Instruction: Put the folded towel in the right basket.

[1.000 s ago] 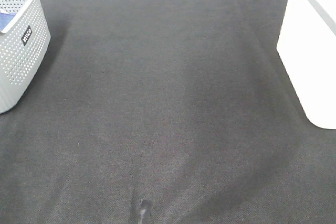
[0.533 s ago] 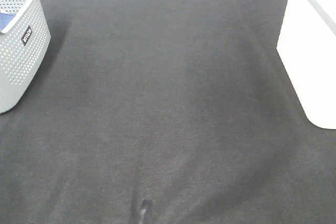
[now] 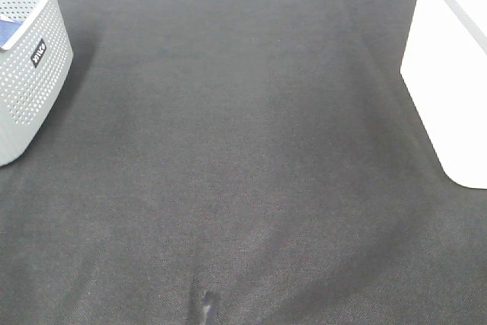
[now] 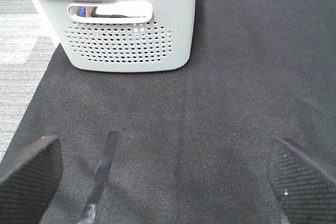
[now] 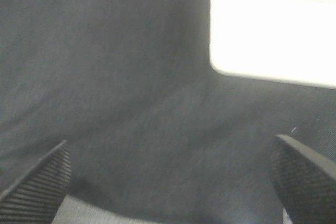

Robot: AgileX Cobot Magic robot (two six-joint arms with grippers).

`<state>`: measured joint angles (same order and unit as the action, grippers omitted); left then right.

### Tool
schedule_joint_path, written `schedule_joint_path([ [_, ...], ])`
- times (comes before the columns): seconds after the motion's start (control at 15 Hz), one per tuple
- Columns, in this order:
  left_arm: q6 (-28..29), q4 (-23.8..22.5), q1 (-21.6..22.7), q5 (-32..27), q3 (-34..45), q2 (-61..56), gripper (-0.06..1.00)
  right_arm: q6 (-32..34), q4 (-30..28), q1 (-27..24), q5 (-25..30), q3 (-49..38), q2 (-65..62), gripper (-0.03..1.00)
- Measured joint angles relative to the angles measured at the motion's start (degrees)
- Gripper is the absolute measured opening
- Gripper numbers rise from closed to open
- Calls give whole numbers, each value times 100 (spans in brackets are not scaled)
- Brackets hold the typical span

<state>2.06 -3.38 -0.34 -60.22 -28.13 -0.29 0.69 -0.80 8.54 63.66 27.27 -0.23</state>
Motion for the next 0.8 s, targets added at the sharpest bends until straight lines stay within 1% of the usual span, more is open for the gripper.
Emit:
schedule_joint_path([
  [0.8, 0, 0, 0, 0, 0, 0, 99, -29, 80, 0, 23, -86, 0, 96],
])
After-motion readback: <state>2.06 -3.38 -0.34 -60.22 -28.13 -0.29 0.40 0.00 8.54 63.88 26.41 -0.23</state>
